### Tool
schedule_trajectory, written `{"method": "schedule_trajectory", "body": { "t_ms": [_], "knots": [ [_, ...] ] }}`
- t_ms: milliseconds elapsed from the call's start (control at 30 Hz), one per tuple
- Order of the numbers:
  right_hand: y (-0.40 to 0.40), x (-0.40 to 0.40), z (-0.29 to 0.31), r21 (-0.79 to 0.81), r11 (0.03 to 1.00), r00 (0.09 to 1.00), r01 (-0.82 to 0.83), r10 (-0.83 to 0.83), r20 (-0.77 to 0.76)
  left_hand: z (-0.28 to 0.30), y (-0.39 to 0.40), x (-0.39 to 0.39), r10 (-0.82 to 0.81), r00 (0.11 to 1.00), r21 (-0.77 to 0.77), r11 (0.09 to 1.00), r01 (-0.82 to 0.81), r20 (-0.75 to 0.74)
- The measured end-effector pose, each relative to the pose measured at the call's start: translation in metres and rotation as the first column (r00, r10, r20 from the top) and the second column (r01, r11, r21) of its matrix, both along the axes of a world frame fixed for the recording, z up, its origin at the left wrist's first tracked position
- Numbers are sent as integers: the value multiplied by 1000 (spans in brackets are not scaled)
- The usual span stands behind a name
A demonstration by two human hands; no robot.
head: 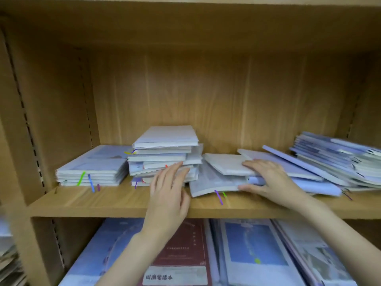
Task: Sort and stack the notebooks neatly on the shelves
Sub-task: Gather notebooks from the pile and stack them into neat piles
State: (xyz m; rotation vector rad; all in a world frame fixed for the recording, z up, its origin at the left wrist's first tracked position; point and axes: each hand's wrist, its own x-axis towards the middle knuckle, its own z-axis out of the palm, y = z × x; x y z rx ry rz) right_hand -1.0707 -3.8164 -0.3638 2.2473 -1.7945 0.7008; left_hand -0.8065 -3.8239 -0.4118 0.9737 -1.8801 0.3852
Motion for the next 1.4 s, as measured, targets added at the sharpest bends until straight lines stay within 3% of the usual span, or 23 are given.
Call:
{"method": "schedule_trajectory", "body": {
  "t_ms": [100,200,267,367,433,500,567,633,700,767,800,867,933,1033,1133,1200,1400],
  "knots": [
    [-5,2,5,-20,999,999,36,-36,35,1,-5,-17,-12,1000,18,1000,12,17],
    [-9,13,9,-147,983,973,106,-133,-188,-4,-10,-31,6,998,43,999,-9,66],
    [-9,21,8,-226,963,958,146,-194,-210,-7,-13,-33,5,998,70,998,-9,55],
    [-15,16,19,-310,927,974,210,-224,-11,-8,-15,-30,-38,998,71,997,34,49],
    [-15,7,44,-357,897,951,259,-171,259,-7,-15,-30,-56,998,81,995,53,36],
    [-10,1,76,-427,852,841,304,-30,540,-7,-14,-31,-54,998,91,995,51,31],
    [-2,-3,110,-508,781,720,363,110,685,-8,-15,-30,-47,998,86,995,43,40],
    [6,-1,137,-562,717,729,412,110,675,-8,-17,-30,-51,998,105,993,47,34],
    [12,13,152,-578,688,854,439,-120,506,-8,-17,-30,-51,998,125,991,47,33],
    [14,40,145,-489,752,897,442,-381,226,-7,-15,-31,-45,998,143,989,38,47],
    [9,53,134,-372,831,907,414,-413,85,-7,-15,-31,-50,998,166,985,41,50],
    [-5,71,106,35,954,955,297,-296,-25,-6,-14,-29,-73,996,215,975,62,45],
    [-10,63,85,305,942,986,139,-161,48,-5,-14,-26,-111,993,225,969,100,36],
    [9,12,72,372,926,994,-63,25,107,-5,-15,-23,-134,991,200,972,127,26],
    [34,-36,52,536,827,977,-171,71,202,-4,-13,-25,-121,993,216,969,117,5],
    [35,-49,36,498,839,962,-218,98,255,-2,-13,-27,-117,993,236,965,111,9],
    [33,-66,23,545,796,965,-263,218,147,5,-11,-26,-128,992,312,942,122,-1]
  ]
}}
